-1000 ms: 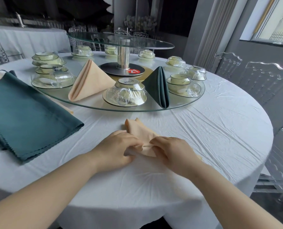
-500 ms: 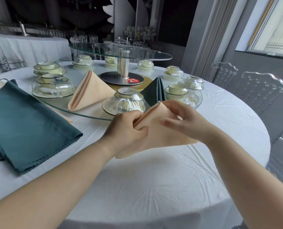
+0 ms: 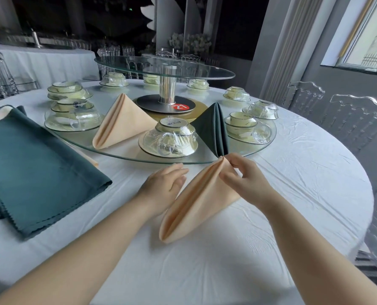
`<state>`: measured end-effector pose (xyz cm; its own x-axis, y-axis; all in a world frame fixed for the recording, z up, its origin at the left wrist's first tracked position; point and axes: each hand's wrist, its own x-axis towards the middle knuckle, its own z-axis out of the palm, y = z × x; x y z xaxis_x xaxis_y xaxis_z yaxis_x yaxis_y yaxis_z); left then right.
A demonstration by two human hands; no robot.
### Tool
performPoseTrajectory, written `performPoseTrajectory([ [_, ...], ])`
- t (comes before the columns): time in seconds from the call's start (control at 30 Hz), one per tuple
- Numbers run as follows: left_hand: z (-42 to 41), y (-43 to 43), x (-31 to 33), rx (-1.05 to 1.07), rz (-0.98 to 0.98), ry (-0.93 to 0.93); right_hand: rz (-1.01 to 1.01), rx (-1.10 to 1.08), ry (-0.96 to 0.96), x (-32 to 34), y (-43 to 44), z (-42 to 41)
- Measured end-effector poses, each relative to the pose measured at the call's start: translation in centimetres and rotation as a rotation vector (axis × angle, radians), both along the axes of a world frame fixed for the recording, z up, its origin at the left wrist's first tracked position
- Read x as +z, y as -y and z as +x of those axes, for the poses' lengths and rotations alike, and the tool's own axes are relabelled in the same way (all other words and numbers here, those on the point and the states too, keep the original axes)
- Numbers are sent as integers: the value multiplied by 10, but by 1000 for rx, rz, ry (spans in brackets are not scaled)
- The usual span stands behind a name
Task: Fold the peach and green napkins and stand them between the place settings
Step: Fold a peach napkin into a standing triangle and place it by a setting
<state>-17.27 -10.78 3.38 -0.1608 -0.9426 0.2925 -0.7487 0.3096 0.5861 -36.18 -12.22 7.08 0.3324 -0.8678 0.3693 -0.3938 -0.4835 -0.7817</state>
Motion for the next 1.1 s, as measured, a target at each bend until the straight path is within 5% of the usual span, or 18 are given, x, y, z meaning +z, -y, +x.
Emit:
performPoseTrajectory([
  [0.13, 10, 19, -9, 15, 127, 344, 30, 32, 35, -4, 3, -1],
  [0.33, 8, 22, -9, 99, 168, 553, 24, 59, 46, -4, 4, -2],
  [1.1, 56, 19, -12, 555, 109, 335, -85, 41, -215, 20, 9, -17],
])
